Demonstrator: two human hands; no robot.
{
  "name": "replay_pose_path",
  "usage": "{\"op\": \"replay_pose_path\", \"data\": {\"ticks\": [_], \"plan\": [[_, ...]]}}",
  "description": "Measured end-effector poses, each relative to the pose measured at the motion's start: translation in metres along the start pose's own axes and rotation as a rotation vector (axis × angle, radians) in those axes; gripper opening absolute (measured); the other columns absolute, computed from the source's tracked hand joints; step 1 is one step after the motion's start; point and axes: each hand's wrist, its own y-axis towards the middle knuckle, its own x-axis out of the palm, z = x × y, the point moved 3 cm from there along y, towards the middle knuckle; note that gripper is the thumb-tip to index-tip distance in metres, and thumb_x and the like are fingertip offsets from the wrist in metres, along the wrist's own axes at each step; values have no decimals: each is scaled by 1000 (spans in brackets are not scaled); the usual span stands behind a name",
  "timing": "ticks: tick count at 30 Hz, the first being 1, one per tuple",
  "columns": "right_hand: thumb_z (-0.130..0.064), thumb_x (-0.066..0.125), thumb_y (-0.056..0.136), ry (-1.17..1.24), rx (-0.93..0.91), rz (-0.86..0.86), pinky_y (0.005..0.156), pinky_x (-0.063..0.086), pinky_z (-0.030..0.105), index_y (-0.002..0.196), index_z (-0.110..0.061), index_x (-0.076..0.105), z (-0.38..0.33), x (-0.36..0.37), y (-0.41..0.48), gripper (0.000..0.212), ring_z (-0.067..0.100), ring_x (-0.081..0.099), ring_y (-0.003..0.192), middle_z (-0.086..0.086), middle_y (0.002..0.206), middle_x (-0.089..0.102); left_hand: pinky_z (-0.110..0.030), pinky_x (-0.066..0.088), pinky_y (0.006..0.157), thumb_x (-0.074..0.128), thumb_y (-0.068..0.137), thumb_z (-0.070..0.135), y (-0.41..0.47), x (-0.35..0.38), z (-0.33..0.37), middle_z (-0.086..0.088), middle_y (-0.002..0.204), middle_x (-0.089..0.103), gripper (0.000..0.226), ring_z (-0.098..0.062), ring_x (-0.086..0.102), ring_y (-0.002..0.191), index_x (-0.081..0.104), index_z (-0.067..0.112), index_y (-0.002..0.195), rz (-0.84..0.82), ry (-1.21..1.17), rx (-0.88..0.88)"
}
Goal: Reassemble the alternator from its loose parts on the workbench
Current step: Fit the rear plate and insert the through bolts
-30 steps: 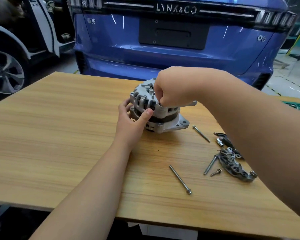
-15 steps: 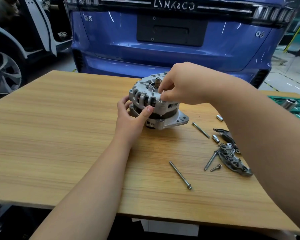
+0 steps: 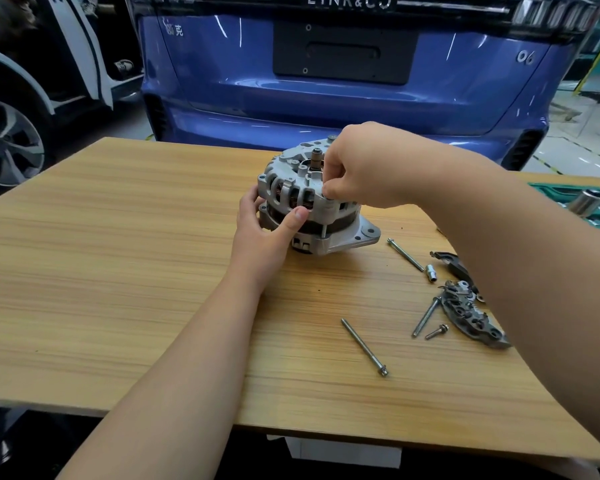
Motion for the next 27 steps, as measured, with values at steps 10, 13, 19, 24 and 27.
{"op": "replay_pose_path", "data": {"ticks": [10, 13, 19, 24, 27], "plan": [[-38, 53, 95, -144, -25, -60, 58, 43, 26, 94, -18, 65, -2, 0, 1, 23, 16, 57, 74, -2, 82, 61, -46, 48, 98, 67, 58, 75, 2, -2, -1, 13, 136, 44, 88, -16, 47, 127, 32, 49, 134, 3, 11, 6], [-31, 53, 96, -148, -49, -60, 57, 42, 28, 83, -19, 62, -2, 1, 0, 20, 15, 54, 70, -2, 77, 58, -37, 49, 93, 55, 61, 79, 3, -2, 0, 14, 131, 46, 87, -13, 50, 121, 36, 43, 137, 25, 0, 2], [-27, 51, 94, -155, -47, -31, 59, 44, 30, 90, -22, 62, -4, -1, -1, 13, 19, 57, 77, -2, 84, 61, -16, 53, 63, 45, 84, 64, 6, 0, 1, 10, 123, 57, 51, -2, 57, 105, 47, 36, 127, 40, -176, -32], [-26, 45, 98, -297, -13, -48, 53, 38, 30, 76, -15, 54, -3, 2, 5, 26, 21, 51, 63, 4, 73, 55, -11, 48, 54, 40, 99, 44, 11, -1, -4, 13, 109, 59, 32, -6, 59, 95, 51, 30, 125, 88, -242, -45], [-34, 41, 100, -370, 42, -32, 50, 33, 29, 69, -18, 45, 2, 3, 4, 34, 19, 48, 60, 2, 71, 50, -11, 48, 53, 47, 99, 36, 12, 0, -6, 7, 111, 58, 24, 4, 59, 78, 49, 31, 122, 79, -217, -35]]}}
